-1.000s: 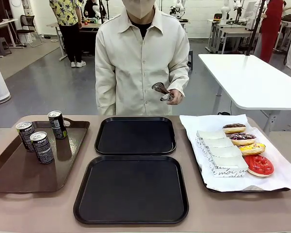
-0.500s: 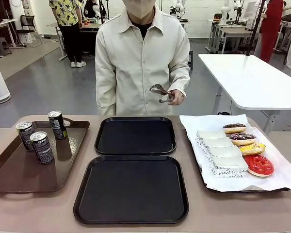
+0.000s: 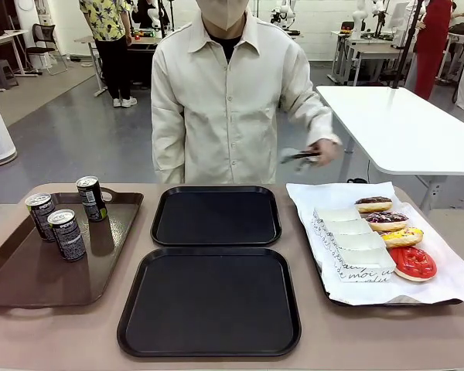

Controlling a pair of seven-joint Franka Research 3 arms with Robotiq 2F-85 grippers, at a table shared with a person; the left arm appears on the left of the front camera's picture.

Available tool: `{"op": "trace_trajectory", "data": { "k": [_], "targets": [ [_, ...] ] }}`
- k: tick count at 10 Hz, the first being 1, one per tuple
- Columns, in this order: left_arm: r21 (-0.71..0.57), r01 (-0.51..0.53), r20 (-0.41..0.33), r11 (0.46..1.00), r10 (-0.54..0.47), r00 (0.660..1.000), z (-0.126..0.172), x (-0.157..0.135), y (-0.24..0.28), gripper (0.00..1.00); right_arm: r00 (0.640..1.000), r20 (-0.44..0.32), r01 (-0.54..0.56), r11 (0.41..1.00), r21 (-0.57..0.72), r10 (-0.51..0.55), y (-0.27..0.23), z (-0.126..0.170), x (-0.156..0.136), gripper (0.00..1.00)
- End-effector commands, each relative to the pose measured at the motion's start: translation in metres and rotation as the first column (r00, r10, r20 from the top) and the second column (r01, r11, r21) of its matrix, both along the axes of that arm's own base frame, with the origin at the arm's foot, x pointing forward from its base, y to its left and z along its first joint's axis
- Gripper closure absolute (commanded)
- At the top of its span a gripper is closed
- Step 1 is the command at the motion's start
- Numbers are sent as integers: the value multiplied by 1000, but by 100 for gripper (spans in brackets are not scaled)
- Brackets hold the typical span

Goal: Set up donuts and drinks on trays.
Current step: Pick up one Pepsi coke and place it on the Flat Tray.

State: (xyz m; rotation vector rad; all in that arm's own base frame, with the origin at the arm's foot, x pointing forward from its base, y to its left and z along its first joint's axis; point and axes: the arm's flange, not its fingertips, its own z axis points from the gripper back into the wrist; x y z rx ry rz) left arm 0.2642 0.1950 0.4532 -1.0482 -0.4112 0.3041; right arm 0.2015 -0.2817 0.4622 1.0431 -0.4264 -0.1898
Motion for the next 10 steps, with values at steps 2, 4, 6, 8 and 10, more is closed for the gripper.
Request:
{"op": "trace_trajectory", "data": {
  "k": [2, 4, 6, 8, 10],
  "targets": [
    [-22, 5, -5, 1000, -5, 1000, -4, 1, 0, 0, 1000, 12, -14, 1000, 18, 14, 0, 0, 0, 0],
    [-22, 5, -5, 1000, -5, 1000, -4, 1, 0, 0, 1000, 12, -14, 1000, 18, 14, 0, 0, 0, 0],
    [-22, 5, -5, 1000, -5, 1000, -4, 1, 0, 0, 1000, 12, -14, 1000, 18, 14, 0, 0, 0, 0],
    [-22, 5, -5, 1000, -5, 1000, -4, 1, 0, 0, 1000, 12, -14, 1000, 18, 14, 0, 0, 0, 0],
    [-22, 5, -5, 1000, -5, 1000, -4, 1, 0, 0, 1000, 12, -14, 1000, 18, 14, 0, 0, 0, 0]
  ]
}}
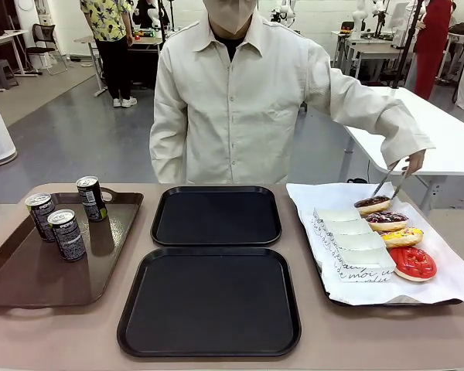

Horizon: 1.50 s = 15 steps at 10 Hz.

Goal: Set up donuts and drinks on trays.
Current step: Pick up one Pepsi coke and place it on the Flat Tray.

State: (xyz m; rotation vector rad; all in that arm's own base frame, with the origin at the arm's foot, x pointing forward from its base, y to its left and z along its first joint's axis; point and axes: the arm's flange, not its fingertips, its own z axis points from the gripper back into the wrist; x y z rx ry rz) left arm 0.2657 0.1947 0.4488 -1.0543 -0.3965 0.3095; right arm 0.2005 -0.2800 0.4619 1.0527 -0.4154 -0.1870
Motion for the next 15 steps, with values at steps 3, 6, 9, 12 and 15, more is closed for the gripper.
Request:
{"op": "trace_trajectory", "data": {
  "k": [3, 6, 9, 12, 15],
  "targets": [
    [124, 19, -36, 992, -15, 999, 16, 15, -20, 0, 1000, 18, -5, 1000, 9, 5, -2, 0, 1, 0],
    [355, 63, -148, 933, -10, 989, 62, 66, -72, 0, 1000, 18, -5, 1000, 9, 5, -2, 0, 1, 0],
    [537, 119, -194, 835, -15, 981, 80, 102, -136, 0, 1000, 18, -5, 1000, 9, 5, -2, 0, 1, 0],
    [758, 145, -214, 636, 33, 976, 57, 122, -187, 0, 1000, 18, -5, 1000, 9, 5, -2, 0, 1, 0],
    [797, 188, -239, 574, 13, 971, 24, 125, -212, 0, 1000, 18, -5, 1000, 9, 5, -2, 0, 1, 0]
  ]
}}
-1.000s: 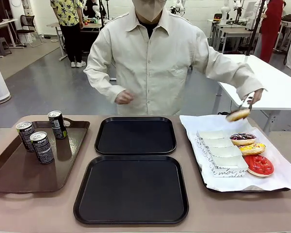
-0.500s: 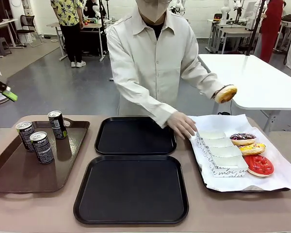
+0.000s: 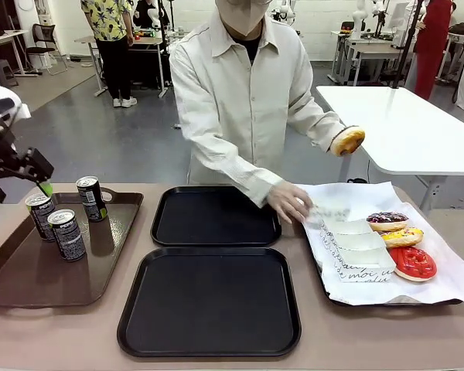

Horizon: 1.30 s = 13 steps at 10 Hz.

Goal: Set up donuts and drinks on trays.
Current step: Pick up one Pepsi coke and place it on the Flat Tray.

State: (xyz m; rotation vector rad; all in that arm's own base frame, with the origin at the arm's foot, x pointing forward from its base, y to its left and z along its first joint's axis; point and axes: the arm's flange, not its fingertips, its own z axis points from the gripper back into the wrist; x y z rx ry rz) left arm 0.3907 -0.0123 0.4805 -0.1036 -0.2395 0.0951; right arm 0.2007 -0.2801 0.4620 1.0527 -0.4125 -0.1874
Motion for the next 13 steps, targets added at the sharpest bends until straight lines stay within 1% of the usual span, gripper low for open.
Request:
{"op": "trace_trajectory", "data": {
  "k": [1, 2, 6, 7, 8, 11, 13],
  "targets": [
    [-41, 7, -5, 999, -7, 1000, -18, -7, -10, 0, 1000, 21, -4, 1000, 9, 4, -2, 0, 1, 0],
    [0, 0, 0, 1000, 0, 1000, 0, 0, 0, 0, 1000, 21, -4, 1000, 9, 4, -2, 0, 1, 0],
    [0, 0, 0, 1000, 0, 1000, 0, 0, 0, 0, 1000, 21, -4, 1000, 9, 4, -2, 0, 1, 0],
    [-21, 6, 5, 1000, -6, 1000, -2, 1, 2, 0, 1000, 21, -4, 1000, 9, 4, -2, 0, 1, 0],
    [1, 44, -10, 999, -44, 999, -5, 2, -10, 0, 1000, 21, -4, 1000, 9, 4, -2, 0, 1, 0],
    [63, 74, -35, 995, -72, 997, -12, 21, -33, 0, 1000, 21, -4, 1000, 9, 4, -2, 0, 1, 0],
    [96, 88, -54, 991, -83, 995, -25, 29, -37, 0, 1000, 21, -4, 1000, 9, 4, -2, 0, 1, 0]
  ]
}}
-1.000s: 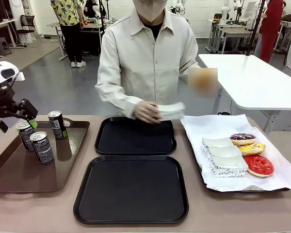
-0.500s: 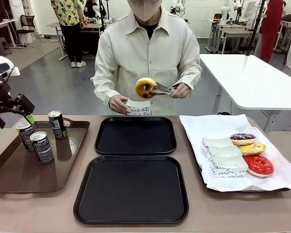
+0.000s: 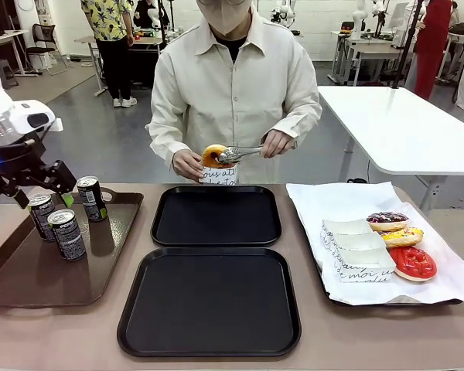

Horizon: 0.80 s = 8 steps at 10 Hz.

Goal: Set up donuts and drinks on trays.
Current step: Pick up one Pepsi coke and place it on the Flat Tray.

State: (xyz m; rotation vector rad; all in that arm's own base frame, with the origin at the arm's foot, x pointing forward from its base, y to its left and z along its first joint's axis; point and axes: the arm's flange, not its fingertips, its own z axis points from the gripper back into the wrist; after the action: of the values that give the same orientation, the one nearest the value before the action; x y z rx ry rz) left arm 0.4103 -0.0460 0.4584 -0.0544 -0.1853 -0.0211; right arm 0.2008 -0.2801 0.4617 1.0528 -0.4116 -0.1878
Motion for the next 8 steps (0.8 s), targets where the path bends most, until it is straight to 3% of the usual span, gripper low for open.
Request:
{"op": "trace_trajectory", "data": {
  "k": [1, 8],
  "targets": [
    [56, -42, 7, 998, 42, 999, -14, 17, -3, 0, 1000, 21, -4, 1000, 9, 3, -2, 0, 1, 0],
    [100, -148, -12, 984, 150, 989, -56, 33, -17, 0, 1000, 21, -4, 1000, 9, 3, -2, 0, 1, 0]
  ]
}}
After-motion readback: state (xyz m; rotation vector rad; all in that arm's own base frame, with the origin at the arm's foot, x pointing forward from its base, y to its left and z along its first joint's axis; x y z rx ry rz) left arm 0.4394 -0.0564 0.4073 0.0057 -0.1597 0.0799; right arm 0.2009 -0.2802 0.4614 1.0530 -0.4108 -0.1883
